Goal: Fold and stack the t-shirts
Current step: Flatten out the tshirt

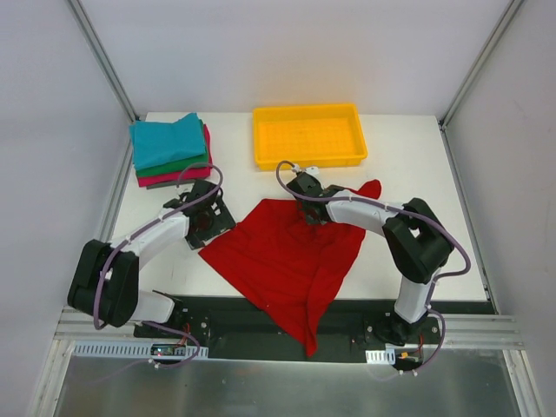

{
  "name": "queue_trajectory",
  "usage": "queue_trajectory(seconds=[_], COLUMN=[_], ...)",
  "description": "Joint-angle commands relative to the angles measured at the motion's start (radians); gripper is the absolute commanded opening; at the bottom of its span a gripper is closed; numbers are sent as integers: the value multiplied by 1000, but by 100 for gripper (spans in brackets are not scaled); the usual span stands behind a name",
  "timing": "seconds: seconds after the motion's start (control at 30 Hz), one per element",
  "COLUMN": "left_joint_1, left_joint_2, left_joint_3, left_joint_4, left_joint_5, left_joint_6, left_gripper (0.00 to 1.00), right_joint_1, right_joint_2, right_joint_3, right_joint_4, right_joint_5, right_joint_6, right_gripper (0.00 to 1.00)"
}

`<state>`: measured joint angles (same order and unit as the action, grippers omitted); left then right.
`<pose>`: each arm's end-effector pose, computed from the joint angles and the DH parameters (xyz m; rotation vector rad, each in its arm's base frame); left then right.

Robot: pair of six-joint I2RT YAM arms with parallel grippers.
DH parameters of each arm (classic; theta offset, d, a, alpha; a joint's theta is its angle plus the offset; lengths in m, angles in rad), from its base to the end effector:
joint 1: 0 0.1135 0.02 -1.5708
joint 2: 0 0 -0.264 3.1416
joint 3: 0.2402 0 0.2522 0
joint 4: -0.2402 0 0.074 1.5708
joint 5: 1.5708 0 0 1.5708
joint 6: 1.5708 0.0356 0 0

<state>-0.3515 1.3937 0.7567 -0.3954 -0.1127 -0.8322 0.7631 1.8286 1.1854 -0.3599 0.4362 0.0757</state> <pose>0.2475 -0.0865 0.1820 -0.6631 2.5346 -0.2806 0.2825 0.2493 0.1803 -0.6754 2.3565 -0.2046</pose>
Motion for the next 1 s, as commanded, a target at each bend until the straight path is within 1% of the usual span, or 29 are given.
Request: queue_trajectory(seconds=[0.0, 0.13, 0.2, 0.27, 0.33, 0.43, 0.53, 0.57, 0.63, 0.67, 0.77, 0.83, 0.93, 0.97], left_joint_1=[11, 37, 66, 100, 117, 121, 121, 121, 121, 121, 121, 120, 120, 120], left_joint_2=[-160, -260, -294, -318, -323, -317, -300, -288, -260, -239, -164, -107, -27, -6], left_joint_3=[-37, -95, -137, -187, -203, -211, -243, -250, -258, -257, -235, -223, -194, -185], left_joint_4=[-131, -226, -246, -244, -237, -202, -108, -70, -24, -13, -10, 1, 15, 20], left_joint_5=[-114, -171, -162, -125, -117, -91, 4, 30, 74, 87, 87, 78, 84, 90], left_joint_6=[-25, -76, -93, -103, -108, -102, -81, -76, -61, -58, -45, -50, -41, -35], left_gripper=[99, 99, 99, 97, 90, 84, 77, 71, 65, 60, 49, 39, 30, 23], right_joint_1=[2, 1, 1, -1, -1, -7, -21, -25, -39, -48, -53, -54, -57, -58], right_joint_2=[-15, -95, -144, -185, -225, -290, -344, -360, -387, -399, -443, -471, -500, -509], right_joint_3=[34, 5, -20, -41, -62, -105, -147, -156, -173, -182, -201, -214, -237, -242], right_joint_4=[-48, -19, -1, -2, -4, -4, -2, -2, -1, -2, -2, 1, 4, 4], right_joint_5=[122, 150, 151, 154, 150, 136, 115, 99, 73, 58, 49, 39, 36, 41], right_joint_6=[25, 27, 16, 12, 13, 30, 41, 44, 61, 67, 76, 78, 79, 79], right_gripper=[20, 4, 3, 5, 4, 4, 3, 3, 2, 2, 2, 2, 2, 2])
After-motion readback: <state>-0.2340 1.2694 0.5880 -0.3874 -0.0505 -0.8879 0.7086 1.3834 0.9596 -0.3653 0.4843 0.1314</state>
